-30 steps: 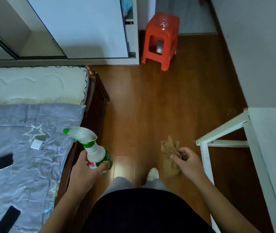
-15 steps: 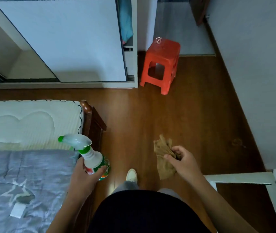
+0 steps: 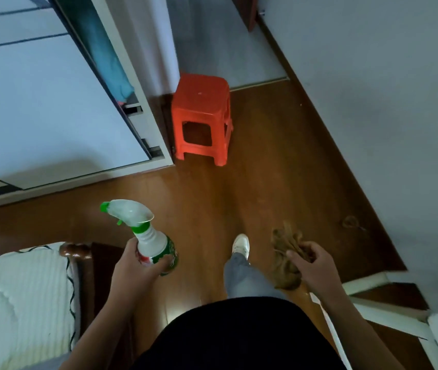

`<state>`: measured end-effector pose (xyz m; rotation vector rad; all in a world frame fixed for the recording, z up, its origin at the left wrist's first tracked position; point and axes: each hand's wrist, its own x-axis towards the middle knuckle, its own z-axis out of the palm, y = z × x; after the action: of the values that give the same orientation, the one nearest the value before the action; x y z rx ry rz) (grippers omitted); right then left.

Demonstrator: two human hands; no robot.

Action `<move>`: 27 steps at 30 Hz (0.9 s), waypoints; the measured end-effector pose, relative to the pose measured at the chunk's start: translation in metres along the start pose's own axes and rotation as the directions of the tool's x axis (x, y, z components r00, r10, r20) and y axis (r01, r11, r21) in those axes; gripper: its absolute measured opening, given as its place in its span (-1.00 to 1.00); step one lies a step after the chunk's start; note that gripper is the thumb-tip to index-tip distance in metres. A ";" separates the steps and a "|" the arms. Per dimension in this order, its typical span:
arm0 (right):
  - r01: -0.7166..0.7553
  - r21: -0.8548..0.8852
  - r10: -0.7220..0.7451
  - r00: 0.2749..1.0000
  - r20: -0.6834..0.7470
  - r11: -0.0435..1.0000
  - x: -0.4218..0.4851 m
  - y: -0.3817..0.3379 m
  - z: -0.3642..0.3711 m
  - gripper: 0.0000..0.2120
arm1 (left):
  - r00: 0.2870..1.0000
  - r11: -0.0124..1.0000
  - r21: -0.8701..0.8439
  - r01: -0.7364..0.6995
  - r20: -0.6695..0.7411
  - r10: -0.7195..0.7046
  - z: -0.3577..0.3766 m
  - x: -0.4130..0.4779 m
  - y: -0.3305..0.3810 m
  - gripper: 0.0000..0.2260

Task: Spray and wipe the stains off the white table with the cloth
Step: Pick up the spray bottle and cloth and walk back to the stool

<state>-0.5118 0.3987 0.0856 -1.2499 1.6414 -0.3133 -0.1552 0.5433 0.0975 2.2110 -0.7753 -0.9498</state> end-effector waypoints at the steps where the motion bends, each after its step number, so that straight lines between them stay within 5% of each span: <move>1: -0.001 0.007 0.000 1.000 0.010 1.000 0.020 -0.013 -0.003 -0.70 | 1.000 1.000 -0.005 0.010 -0.008 -0.010 0.004 0.015 0.011 -0.42; 14: 0.298 -0.068 -0.265 0.916 0.301 0.952 0.233 -0.240 0.008 -0.78 | 0.972 0.989 -0.085 0.117 -0.195 -0.132 0.006 0.175 0.123 -0.49; 27: 0.095 -0.117 -0.076 0.984 0.163 0.989 0.409 -0.349 0.004 -0.77 | 0.991 0.991 -0.079 0.108 -0.068 -0.114 0.009 0.428 0.223 -0.45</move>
<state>-0.2914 -0.0914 0.1019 -1.4053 1.4921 -0.1614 0.0226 0.0957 0.0713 2.2287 -0.5793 -0.9313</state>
